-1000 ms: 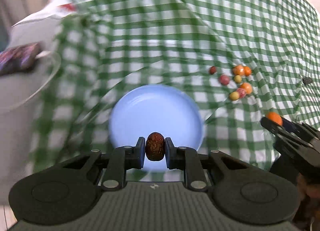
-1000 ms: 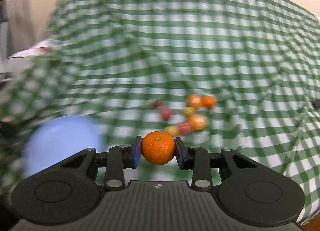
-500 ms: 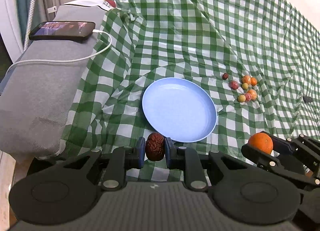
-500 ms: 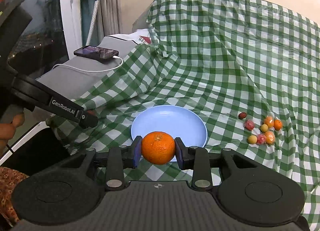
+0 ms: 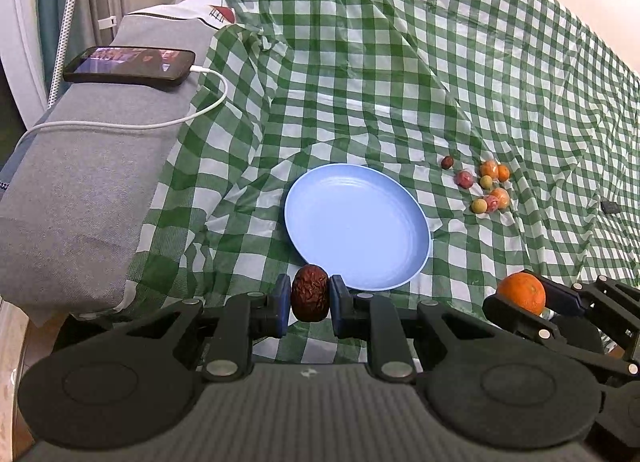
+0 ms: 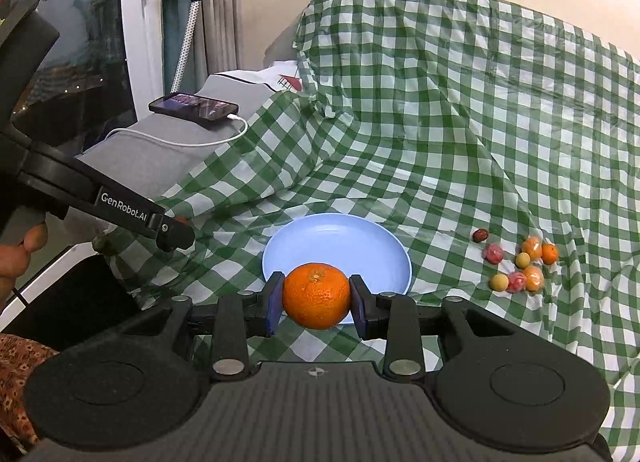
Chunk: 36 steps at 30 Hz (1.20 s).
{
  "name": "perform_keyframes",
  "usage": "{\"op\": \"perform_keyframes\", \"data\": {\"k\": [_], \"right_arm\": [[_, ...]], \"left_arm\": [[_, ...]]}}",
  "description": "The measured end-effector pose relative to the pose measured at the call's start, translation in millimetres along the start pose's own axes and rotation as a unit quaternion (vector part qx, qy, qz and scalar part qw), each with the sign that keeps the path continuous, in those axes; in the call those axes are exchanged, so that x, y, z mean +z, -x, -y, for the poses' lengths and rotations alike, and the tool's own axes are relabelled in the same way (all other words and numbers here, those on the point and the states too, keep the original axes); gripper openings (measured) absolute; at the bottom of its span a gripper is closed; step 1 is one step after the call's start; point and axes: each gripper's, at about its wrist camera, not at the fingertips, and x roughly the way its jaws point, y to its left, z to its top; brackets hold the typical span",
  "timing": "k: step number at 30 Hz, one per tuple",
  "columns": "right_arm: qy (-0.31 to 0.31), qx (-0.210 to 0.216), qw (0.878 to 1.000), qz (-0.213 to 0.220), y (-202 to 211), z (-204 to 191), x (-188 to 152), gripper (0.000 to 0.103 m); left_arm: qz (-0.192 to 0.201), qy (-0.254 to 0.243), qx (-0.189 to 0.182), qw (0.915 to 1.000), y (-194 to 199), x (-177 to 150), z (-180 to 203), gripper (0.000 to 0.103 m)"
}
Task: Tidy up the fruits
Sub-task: 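Carry the date and mandarin over the blue plate with both grippers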
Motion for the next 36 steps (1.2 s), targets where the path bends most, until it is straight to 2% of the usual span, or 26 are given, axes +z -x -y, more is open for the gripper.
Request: {"op": "perform_keyframes", "data": {"k": [11, 22, 29, 36], "right_arm": [[-0.014, 0.004, 1.0, -0.015, -12.5, 4.1, -2.0, 0.036], [-0.025, -0.001, 0.999, -0.025, -35.6, 15.8, 2.1, 0.036], [-0.031, -0.015, 0.999, -0.038, -72.2, 27.6, 10.5, 0.036], [-0.03, -0.022, 0.997, -0.067, -120.8, 37.9, 15.1, 0.036]], "left_arm": [[-0.009, -0.008, 0.002, 0.9999, -13.3, 6.0, 4.3, 0.022], [-0.017, -0.013, 0.002, 0.9998, -39.8, 27.3, 9.8, 0.022], [-0.023, -0.021, -0.001, 0.9995, -66.9, 46.7, 15.3, 0.022], [-0.04, -0.033, 0.0, 0.9987, -110.2, 63.1, 20.7, 0.022]]}}
